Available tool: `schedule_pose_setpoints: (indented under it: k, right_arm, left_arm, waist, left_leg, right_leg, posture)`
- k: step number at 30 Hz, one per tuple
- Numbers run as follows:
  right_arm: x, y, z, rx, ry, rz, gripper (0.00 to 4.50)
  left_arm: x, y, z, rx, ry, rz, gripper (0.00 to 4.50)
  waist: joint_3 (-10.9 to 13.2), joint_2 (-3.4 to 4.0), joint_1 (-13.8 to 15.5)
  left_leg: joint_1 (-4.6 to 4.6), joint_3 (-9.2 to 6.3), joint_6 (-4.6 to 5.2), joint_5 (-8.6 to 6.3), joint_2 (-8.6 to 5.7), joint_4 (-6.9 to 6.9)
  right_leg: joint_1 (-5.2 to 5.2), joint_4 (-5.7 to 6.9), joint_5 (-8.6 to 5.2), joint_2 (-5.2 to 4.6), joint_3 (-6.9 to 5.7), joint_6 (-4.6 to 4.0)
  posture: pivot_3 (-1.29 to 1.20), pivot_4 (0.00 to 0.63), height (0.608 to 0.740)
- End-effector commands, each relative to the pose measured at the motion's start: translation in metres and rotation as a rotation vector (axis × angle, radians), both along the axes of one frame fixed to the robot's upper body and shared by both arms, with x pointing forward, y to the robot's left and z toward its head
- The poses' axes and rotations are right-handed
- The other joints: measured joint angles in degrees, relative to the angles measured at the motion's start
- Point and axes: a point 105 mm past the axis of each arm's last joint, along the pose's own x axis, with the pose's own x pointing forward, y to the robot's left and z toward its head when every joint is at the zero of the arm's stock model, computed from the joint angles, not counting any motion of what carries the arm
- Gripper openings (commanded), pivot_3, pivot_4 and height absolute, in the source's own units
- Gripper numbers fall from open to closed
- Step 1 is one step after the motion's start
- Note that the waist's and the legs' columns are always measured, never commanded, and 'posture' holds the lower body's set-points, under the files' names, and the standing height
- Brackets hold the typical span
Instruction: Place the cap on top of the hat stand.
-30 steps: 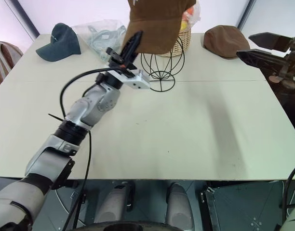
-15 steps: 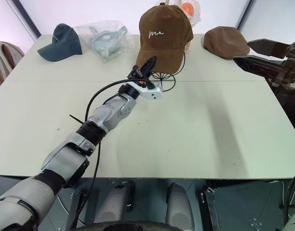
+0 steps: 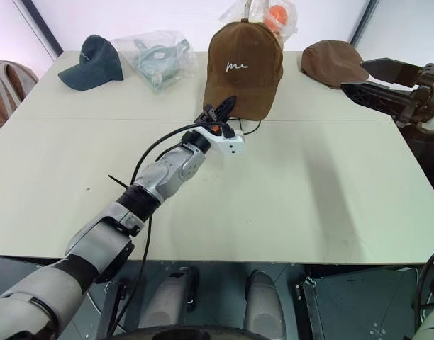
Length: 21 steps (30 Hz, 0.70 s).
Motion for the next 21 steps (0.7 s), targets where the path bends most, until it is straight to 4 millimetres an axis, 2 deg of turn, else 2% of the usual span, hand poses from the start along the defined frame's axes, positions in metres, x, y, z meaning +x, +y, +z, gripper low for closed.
schedule_pose_setpoints:
  k: [1, 4, 13, 21]
  right_arm:
    - [-0.007, 0.001, 0.013, 0.001, -0.064, 0.012, 4.5]
    - [-0.006, 0.002, 0.012, 0.003, -0.064, 0.012, 4.5]
    - [-0.005, 0.004, 0.011, 0.004, -0.058, 0.02, 4.5]
    - [-0.014, 0.006, -0.006, -0.061, 0.022, 0.058, 4.5]
  left_arm:
    - [-0.005, -0.006, -0.003, 0.008, 0.032, -0.018, 0.01]
    - [-0.004, -0.007, -0.008, 0.016, 0.053, -0.011, 0.01]
    - [-0.005, -0.004, 0.0, 0.024, -0.018, 0.002, 0.01]
    - [-0.005, -0.006, -0.01, 0.077, -0.014, -0.004, 0.01]
  waist:
    - [0.0, 0.0, -0.07]
    - [0.0, 0.0, -0.04]
    - [0.0, 0.0, -0.08]
    - [0.0, 0.0, -0.08]
  left_leg:
    - [0.0, 0.0, 0.0, 0.0, 0.0, 0.0]
    - [0.01, -0.01, 0.0, 0.0, 0.0, -0.01]
    - [0.01, -0.01, 0.01, 0.0, 0.0, -0.01]
    - [0.0, 0.0, 0.02, 0.0, 0.0, 0.01]
  right_leg:
    - [0.0, -0.01, 0.0, 0.0, 0.0, 0.0]
    - [0.0, 0.01, 0.0, 0.0, 0.0, 0.0]
    - [0.01, 0.0, 0.01, 0.0, 0.0, 0.0]
    - [0.01, 0.0, 0.01, 0.0, 0.0, 0.0]
  posture:
    - [0.0, 0.15, 0.74]
    - [0.0, 0.15, 0.74]
    - [0.0, 0.15, 0.74]
    - [0.0, 0.15, 0.74]
